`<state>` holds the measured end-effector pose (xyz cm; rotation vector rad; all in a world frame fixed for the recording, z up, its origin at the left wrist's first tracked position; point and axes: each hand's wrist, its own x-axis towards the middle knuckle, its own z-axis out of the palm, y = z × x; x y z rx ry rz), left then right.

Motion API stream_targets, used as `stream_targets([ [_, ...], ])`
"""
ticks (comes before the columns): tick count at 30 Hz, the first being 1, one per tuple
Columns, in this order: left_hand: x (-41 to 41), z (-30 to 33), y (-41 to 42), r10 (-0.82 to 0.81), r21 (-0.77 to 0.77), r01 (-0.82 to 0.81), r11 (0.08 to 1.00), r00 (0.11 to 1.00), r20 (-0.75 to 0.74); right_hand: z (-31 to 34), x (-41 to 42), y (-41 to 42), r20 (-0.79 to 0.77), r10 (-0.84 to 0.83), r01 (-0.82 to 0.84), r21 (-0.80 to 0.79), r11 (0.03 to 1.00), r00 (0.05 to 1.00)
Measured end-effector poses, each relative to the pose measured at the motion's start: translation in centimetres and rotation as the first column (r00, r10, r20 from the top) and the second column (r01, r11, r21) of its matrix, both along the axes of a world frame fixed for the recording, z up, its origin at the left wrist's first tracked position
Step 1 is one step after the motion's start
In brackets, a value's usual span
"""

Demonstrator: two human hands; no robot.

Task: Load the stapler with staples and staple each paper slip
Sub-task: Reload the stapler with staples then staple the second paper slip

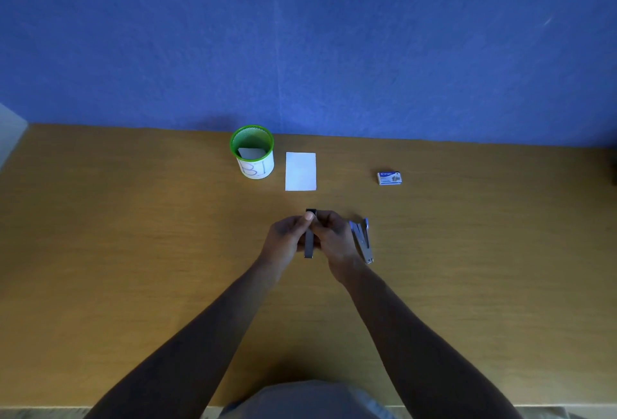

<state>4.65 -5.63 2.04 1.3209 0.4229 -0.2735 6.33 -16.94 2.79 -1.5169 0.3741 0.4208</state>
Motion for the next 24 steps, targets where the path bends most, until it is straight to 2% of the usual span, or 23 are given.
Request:
stream_targets([
  [3, 0.1, 0.0, 0.1, -0.040, 0.034, 0.040, 0.999, 0.999, -0.016, -0.4, 0.2, -0.1, -0.003, 0.010, -0.010, -0.064, 0.998, 1.000],
  [6, 0.3, -0.2, 0.2, -0.051, 0.192, 0.055, 0.980, 0.998, -0.022, -0.7, 0.5, 0.1, 0.030, 0.030, -0.023, -0.211, 0.977, 0.999],
  [10, 0.9, -0.8, 0.9, 0.017, 0.405, -0.028, 0.914, 0.999, 0.030, -1.0, 0.9, 0.6, 0.074, 0.069, -0.027, -0.471, 0.882, 0.995],
  [13, 1.7, -0.8, 1.5, 0.033, 0.428, -0.045, 0.903, 0.999, 0.036, -1.5, 1.2, 1.2, 0.081, 0.105, -0.033, -0.615, 0.788, 0.991],
  [17, 2.3, -1.5, 1.9, 0.067, 0.420, -0.058, 0.905, 0.998, -0.007, -2.2, 1.5, 1.9, 0.052, 0.178, -0.085, -0.727, 0.681, 0.983],
  [24, 3.3, -2.3, 2.0, 0.065, 0.486, -0.015, 0.874, 0.994, -0.085, -3.2, 2.4, 2.6, -0.003, 0.230, -0.146, -0.779, 0.609, 0.973],
])
